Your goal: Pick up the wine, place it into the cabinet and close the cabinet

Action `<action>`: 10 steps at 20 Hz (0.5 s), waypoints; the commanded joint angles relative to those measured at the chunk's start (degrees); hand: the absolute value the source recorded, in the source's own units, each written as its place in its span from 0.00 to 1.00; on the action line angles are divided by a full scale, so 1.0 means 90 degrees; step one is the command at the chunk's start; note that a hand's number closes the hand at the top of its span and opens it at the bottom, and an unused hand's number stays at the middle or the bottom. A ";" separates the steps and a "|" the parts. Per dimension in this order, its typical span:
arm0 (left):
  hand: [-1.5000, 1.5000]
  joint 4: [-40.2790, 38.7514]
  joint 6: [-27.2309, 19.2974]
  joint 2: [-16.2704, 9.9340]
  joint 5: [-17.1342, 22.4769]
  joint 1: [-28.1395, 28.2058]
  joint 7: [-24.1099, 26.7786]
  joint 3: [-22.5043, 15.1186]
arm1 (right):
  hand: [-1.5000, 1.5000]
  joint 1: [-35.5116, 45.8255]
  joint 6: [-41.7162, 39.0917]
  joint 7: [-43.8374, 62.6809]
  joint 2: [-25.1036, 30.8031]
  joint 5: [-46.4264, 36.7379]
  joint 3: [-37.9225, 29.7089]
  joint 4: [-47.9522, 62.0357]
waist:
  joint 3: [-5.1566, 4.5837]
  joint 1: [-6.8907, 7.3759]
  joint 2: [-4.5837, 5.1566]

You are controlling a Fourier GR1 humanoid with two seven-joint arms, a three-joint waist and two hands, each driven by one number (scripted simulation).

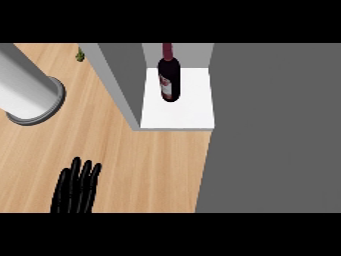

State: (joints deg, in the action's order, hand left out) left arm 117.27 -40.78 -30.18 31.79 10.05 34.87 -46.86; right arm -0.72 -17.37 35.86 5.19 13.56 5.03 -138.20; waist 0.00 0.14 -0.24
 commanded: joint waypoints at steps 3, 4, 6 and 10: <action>0.00 0.0580 0.0197 -0.0553 0.0289 0.0432 -0.0030 0.0634 | 1.00 -0.0875 -0.0063 0.0491 -0.0288 0.1162 0.0725 -0.0632 | 0.0004 -0.0018 -0.0005; 0.00 0.0480 0.0400 -0.0500 0.0363 0.0414 0.0051 0.0715 | 1.00 -0.0866 0.0169 0.0692 -0.0472 0.0754 0.1140 -0.0806 | -0.0004 -0.0026 -0.0003; 0.00 0.0582 0.0403 -0.0694 0.0350 0.0694 0.0173 0.0947 | 1.00 -0.1110 0.0007 0.0755 -0.0305 0.1032 0.1054 -0.0933 | -0.0001 -0.0017 -0.0006; 0.00 0.0384 0.1072 -0.0852 0.0967 0.0693 0.0236 0.1782 | 1.00 -0.0698 -0.0049 0.1092 -0.0317 0.0782 0.1838 -0.0989 | -0.0012 0.0007 0.0004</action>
State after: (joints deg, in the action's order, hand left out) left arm 121.62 -34.35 -36.83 37.74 15.69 36.27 -35.60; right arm -7.17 -17.67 40.44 1.54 15.06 17.50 -138.30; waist -0.04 0.07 -0.27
